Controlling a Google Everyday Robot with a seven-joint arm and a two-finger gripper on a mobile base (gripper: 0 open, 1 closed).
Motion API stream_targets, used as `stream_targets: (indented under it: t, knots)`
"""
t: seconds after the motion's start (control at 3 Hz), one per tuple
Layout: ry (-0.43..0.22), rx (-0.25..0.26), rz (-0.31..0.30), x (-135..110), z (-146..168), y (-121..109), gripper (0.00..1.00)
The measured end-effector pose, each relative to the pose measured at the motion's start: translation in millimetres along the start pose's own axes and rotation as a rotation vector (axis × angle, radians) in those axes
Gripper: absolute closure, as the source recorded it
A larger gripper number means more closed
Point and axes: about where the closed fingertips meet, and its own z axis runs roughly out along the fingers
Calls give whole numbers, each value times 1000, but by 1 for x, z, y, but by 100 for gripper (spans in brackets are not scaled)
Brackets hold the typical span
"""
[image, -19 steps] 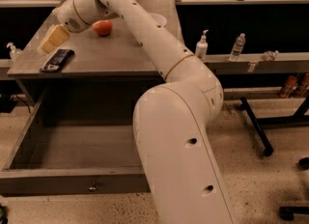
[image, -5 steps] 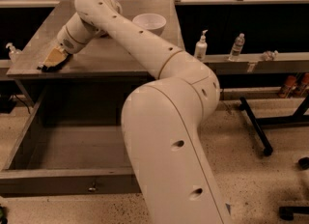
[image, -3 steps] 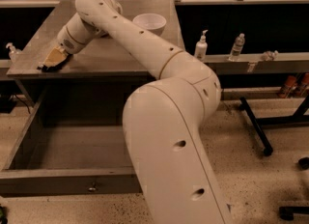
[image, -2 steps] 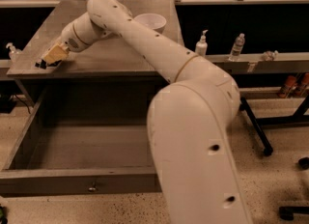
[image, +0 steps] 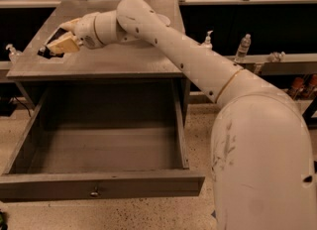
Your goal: Place rxbar blueberry into top drawer
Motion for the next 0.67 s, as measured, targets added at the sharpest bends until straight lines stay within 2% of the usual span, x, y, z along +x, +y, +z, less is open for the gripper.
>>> stream_targets:
  t: [0.33,0.67]
  knots:
    - [61,-5,43,-8,-28,17,100]
    - [198,-82,201,15,-49,78,100]
